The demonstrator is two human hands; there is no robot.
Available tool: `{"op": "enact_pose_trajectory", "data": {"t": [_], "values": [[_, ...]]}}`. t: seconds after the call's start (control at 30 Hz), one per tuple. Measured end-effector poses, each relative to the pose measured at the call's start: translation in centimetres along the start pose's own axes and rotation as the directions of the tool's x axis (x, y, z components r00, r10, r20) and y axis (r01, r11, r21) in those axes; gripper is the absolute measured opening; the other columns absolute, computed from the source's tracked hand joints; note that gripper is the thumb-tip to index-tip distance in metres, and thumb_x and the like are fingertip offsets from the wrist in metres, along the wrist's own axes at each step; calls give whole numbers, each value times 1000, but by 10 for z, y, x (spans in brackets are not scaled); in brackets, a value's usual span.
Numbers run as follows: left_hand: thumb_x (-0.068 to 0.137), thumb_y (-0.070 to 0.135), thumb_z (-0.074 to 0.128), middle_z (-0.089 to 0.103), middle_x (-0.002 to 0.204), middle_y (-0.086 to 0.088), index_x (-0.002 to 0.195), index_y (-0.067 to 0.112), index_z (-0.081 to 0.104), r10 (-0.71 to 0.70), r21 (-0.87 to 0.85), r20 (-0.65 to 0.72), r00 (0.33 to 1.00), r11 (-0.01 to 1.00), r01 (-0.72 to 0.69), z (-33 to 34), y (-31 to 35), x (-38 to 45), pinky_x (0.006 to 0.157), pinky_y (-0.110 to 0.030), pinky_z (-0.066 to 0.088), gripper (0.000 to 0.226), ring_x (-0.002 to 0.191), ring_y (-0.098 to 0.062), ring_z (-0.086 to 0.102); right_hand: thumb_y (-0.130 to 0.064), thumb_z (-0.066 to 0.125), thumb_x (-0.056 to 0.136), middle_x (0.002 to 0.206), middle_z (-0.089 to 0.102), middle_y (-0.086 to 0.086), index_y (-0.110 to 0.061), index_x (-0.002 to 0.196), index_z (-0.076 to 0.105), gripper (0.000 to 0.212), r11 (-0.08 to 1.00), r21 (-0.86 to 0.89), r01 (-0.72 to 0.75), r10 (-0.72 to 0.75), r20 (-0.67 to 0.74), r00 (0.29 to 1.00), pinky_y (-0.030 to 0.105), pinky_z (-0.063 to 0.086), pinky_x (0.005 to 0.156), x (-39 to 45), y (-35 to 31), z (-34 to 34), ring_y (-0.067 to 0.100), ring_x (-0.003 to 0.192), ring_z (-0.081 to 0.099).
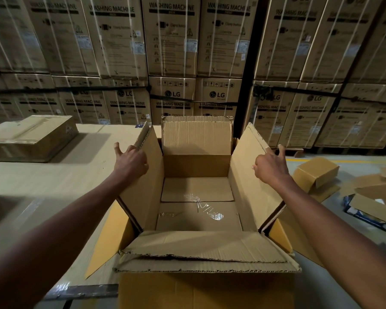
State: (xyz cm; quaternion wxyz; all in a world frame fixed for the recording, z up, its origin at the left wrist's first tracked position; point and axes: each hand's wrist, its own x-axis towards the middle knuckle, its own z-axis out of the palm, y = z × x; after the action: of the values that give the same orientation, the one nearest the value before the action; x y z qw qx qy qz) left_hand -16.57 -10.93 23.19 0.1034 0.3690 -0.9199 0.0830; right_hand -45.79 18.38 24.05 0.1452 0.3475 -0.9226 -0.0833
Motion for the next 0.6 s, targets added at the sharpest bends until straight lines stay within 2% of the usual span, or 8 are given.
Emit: {"op": "enact_pose_trajectory", "data": {"t": [0.33,0.5,0.6], "values": [[96,31,64,71,123,-4,102,21,76,32,-51,-49,998,998,-34,-13,12,-12,119,-65,0,16,145,-22,41,-41,60,102,137,64,16,-21,106,76,26,999,36,31,-30,-4,1000,53,8,122,-7,-13,-12,26,145,42],[96,31,62,73,120,-1,102,22,76,49,-80,-77,996,995,-55,-21,16,-20,118,-64,1,18,145,-21,41,-40,58,104,138,63,17,-20,106,77,27,996,88,32,-30,-26,999,53,6,123,-15,-15,-19,26,147,40],[97,29,60,72,121,-2,99,21,76,60,-125,-109,992,989,-73,-27,21,-28,118,-62,1,18,147,-20,40,-37,59,104,135,66,16,-18,104,78,27,986,160,37,-23,-89,996,52,3,123,-22,-14,-22,26,148,40]]}}
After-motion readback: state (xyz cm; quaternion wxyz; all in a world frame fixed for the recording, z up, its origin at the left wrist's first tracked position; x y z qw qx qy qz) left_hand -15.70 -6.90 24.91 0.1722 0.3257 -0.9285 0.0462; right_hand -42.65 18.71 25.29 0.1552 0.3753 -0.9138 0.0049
